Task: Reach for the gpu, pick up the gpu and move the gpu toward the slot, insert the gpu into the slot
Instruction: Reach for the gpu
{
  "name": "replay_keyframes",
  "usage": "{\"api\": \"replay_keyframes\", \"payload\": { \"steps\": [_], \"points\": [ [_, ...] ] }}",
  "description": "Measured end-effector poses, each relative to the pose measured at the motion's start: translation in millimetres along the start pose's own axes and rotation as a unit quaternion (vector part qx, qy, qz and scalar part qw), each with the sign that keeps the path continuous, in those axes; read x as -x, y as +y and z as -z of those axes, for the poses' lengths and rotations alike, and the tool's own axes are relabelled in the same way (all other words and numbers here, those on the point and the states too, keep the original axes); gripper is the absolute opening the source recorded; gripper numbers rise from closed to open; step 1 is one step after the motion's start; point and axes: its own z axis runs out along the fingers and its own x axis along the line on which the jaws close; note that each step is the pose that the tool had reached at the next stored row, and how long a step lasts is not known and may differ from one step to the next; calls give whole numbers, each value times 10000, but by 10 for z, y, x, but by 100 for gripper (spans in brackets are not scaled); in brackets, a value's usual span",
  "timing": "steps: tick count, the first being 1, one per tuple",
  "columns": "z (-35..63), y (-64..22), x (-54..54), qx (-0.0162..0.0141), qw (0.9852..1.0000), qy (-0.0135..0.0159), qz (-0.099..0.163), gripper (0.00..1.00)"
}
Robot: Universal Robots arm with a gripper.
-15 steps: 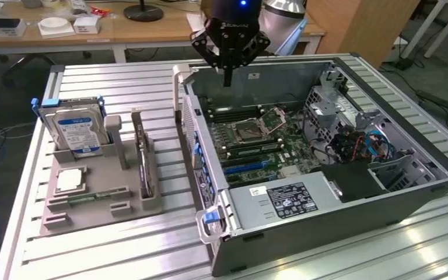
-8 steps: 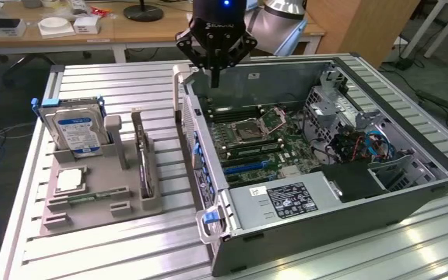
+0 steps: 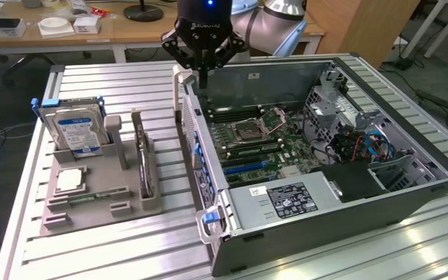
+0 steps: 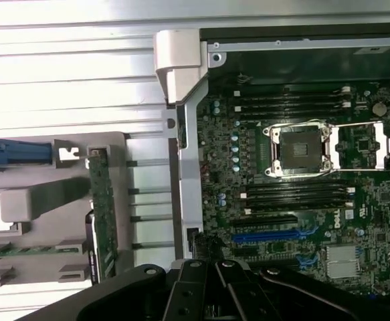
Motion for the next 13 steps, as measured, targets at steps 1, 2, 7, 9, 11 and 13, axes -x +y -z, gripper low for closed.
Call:
{"api": "replay_keyframes", "payload": {
  "steps": [1, 2, 7, 9, 11, 13],
  "points": [
    [1, -1, -20, 0, 10000, 0, 0, 10],
    [1, -2, -36, 0, 10000, 1, -1, 10],
    [4, -12, -159, 0, 10000, 0, 0, 10],
    [6, -16, -217, 0, 10000, 0, 0, 10],
    [6, -20, -273, 0, 10000, 0, -1, 10],
    [7, -24, -330, 0, 10000, 0, 0, 10]
  ]
}}
